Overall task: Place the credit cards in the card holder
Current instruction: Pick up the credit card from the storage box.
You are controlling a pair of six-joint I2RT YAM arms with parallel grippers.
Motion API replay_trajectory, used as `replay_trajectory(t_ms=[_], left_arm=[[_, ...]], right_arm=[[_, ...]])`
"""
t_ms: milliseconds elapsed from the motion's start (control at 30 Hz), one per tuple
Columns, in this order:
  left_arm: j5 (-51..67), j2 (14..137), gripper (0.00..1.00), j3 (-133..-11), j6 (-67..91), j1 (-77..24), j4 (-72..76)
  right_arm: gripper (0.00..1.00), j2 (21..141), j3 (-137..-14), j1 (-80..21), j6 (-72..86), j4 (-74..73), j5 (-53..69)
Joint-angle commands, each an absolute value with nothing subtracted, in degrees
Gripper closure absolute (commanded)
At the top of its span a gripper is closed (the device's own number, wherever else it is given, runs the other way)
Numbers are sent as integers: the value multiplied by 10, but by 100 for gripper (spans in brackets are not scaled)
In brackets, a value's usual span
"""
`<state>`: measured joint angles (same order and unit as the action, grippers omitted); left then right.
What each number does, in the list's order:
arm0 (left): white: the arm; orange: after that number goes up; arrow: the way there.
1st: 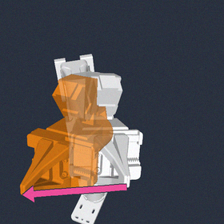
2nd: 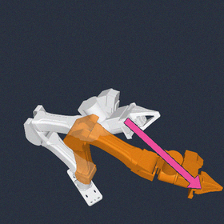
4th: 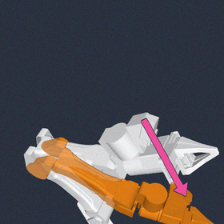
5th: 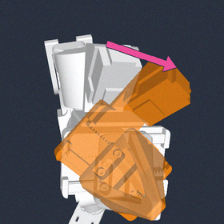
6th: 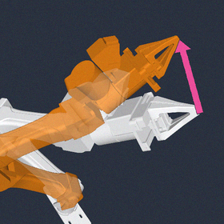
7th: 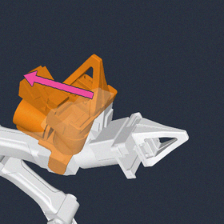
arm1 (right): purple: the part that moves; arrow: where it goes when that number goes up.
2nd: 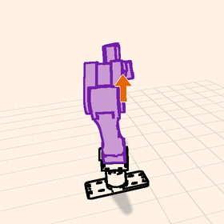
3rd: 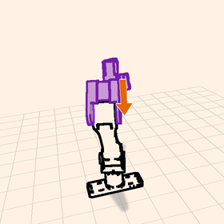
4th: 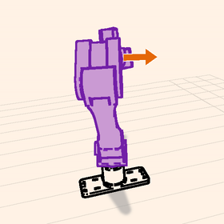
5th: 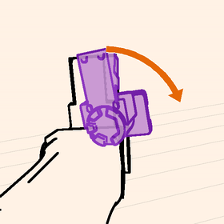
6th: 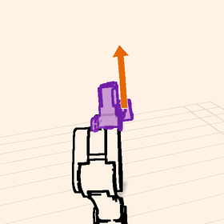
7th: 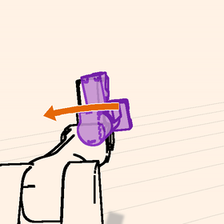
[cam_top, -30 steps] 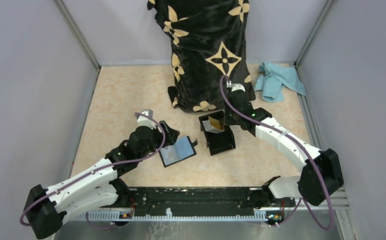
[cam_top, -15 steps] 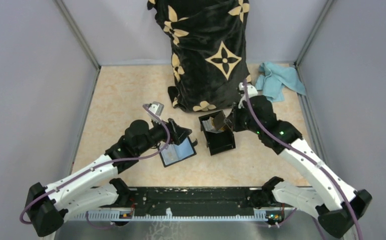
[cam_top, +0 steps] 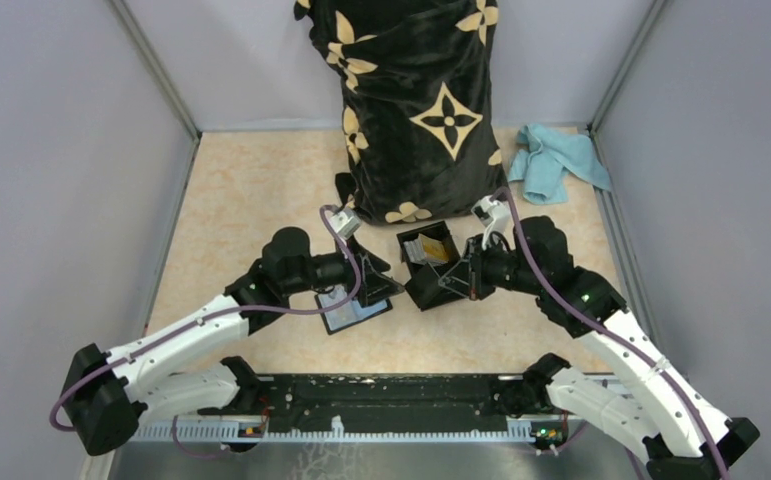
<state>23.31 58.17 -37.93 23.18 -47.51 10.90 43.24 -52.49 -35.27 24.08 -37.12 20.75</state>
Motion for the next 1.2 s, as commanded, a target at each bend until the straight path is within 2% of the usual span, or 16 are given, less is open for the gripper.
replay_trajectory(t_ms=[0,567,700,967,1167], left_arm=[[333,596,19,-408,205,-477,131],[404,649,21,-428,174,-471,97],[421,663,27,-432,170,-467,95],[450,676,57,-429,174,-453,101],[477,673,94,-422,181,-431,104]], right_arm=[[100,418,-511,-359,251,-344,271],[100,470,-497,-359,259,-280,347],[100,488,-494,-359,261,-262,365],[100,516,-492,-359,254,-254,372],[100,527,-489,-351,249,-250,373]])
